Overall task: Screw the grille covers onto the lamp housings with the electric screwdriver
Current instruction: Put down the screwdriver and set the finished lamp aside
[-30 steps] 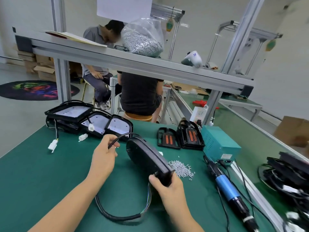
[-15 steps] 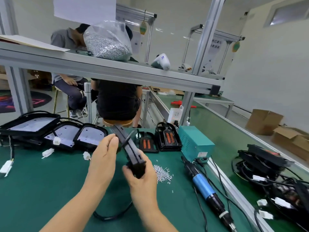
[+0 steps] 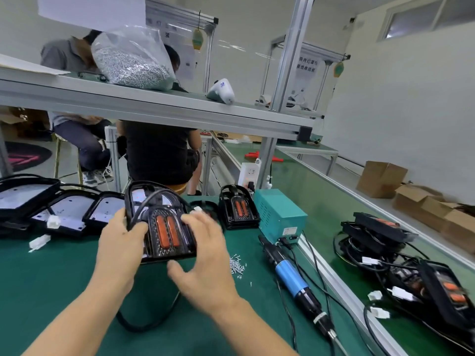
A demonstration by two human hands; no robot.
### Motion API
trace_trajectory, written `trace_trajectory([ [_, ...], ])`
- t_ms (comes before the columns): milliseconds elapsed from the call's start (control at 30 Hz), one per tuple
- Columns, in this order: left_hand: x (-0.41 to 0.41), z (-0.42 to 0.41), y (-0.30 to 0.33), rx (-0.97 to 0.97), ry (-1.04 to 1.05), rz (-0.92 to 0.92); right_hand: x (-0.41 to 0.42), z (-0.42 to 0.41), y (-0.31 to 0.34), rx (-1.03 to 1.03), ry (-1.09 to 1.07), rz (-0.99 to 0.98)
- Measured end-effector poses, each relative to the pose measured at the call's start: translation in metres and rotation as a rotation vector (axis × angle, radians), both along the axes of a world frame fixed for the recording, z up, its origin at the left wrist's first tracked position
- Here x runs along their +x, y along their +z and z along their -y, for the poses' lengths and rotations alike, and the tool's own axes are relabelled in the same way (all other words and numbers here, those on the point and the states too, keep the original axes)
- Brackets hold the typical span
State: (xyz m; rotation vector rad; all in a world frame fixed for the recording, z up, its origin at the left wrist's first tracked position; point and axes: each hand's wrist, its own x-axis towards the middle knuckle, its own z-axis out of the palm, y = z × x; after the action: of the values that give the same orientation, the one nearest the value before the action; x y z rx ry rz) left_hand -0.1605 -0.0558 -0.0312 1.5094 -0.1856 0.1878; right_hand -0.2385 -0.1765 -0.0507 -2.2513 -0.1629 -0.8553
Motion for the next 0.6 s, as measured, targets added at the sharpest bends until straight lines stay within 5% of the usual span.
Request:
trace_trajectory([
  [100,-0.001,-0.006,0.004,0.037,-0.082,0.089,0.002,0.020,0.018,-0.094,-0.070,0.077],
  [233,-0.005,-0.008,0.019,0.113,-0.216,0.219,0.012,0.045,0.038,-0.173,-0.159,-0.073],
  [400,-0.008,0.005,0.038,0.034,-0.392,0.264,0.010,0.069,0.048,0.235,0.040,-0.351],
  [600,-0.010,0.044,0.057,-0.034,-0.527,0.194,-0.008,0.092,0.037,0.619,0.212,-0.286],
])
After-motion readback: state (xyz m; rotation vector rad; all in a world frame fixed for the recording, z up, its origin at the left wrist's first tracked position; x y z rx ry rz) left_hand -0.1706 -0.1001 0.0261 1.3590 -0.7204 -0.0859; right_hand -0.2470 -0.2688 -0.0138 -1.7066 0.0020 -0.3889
